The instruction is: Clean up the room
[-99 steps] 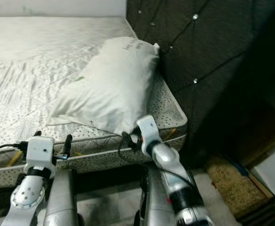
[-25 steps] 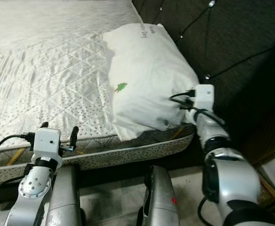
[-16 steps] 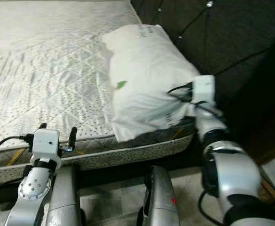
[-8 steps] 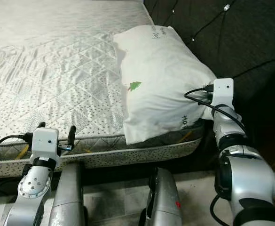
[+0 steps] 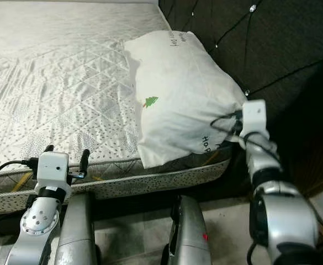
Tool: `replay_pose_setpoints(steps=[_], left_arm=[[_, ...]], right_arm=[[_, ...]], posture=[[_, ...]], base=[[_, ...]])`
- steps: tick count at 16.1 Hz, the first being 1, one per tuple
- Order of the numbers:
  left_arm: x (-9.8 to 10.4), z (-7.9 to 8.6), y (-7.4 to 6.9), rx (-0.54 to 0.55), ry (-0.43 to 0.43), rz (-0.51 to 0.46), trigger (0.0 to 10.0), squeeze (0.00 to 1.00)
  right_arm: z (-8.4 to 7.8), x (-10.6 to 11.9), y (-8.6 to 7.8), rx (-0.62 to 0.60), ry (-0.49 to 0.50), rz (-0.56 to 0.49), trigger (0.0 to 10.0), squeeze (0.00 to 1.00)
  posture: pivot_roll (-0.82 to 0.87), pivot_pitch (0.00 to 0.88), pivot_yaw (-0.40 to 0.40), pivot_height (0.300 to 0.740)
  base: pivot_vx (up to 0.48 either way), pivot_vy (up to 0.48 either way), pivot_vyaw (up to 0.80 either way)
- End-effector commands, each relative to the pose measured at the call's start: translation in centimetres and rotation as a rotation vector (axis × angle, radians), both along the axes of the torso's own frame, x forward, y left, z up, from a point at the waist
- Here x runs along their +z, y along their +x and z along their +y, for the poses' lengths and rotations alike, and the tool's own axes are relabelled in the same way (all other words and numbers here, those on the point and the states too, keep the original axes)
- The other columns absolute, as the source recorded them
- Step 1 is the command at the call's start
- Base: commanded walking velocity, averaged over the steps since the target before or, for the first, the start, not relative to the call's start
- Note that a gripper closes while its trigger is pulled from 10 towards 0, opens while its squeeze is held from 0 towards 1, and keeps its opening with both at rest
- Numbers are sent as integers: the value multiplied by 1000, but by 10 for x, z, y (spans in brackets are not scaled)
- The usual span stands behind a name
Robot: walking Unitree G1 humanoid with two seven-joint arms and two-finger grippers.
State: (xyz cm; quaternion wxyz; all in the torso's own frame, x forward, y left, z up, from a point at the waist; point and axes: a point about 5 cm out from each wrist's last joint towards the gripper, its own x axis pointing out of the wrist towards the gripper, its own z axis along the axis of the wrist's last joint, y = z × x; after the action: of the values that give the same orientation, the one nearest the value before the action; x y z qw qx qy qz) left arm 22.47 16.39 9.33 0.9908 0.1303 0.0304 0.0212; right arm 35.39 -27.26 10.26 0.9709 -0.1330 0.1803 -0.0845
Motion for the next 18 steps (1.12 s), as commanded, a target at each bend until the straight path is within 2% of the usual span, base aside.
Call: replay_pose_setpoints(steps=[1,3,4,5,6,7,8,9,11,13,15,18], left_arm=[[2,0,-2,5,1,-6,10000,0],[2,0,-4,1,2,-4,10000,0],[2,0,-5,2,3,-4,10000,0],[3,1,-5,4,2,-6,10000,0],[4,1,-5,8,3,-8,10000,0],[5,2,-6,11,4,-8,10000,0],[4,2,-7,11,5,-5,10000,0],[4,1,-8,8,6,-2,10000,0],[5,0,-11,3,3,0,10000,0],[6,-2,-18,0,-17,12,10000,0],[8,-8,-33,-17,-46,36,10000,0],[11,-16,-59,-49,-95,92,10000,0]], right_arm=[[1,-12,-7,7,13,44,10000,1000],[6,-27,-18,-17,49,38,10000,1000],[7,-26,-19,-30,45,4,10000,1000],[9,-19,-20,-66,31,-87,10000,1000],[8,-8,-20,-106,3,-178,10000,1000],[11,9,-19,-121,-16,-293,10000,1000],[19,22,-14,-106,-11,-364,10000,1000],[30,39,-7,-80,30,-441,10000,1000],[52,62,1,58,-20,-533,10000,1000],[67,61,6,89,84,-507,10000,1000],[81,62,12,151,94,-503,10000,1000],[112,73,36,191,129,-488,10000,1000]], posture=[[97,0,-96,516],[90,0,-89,516],[91,0,-89,516],[93,0,-89,516],[94,0,-88,516],[94,0,-84,516],[94,0,-81,516],[97,5,-77,516],[103,15,-76,516],[109,47,-83,516],[126,116,-85,516],[152,196,-87,516]], base=[[0,0,0],[0,0,0],[0,0,0],[0,0,0],[0,0,0],[0,0,0],[0,0,0],[0,0,0],[0,0,0],[0,0,0],[0,0,0],[0,0,0]])
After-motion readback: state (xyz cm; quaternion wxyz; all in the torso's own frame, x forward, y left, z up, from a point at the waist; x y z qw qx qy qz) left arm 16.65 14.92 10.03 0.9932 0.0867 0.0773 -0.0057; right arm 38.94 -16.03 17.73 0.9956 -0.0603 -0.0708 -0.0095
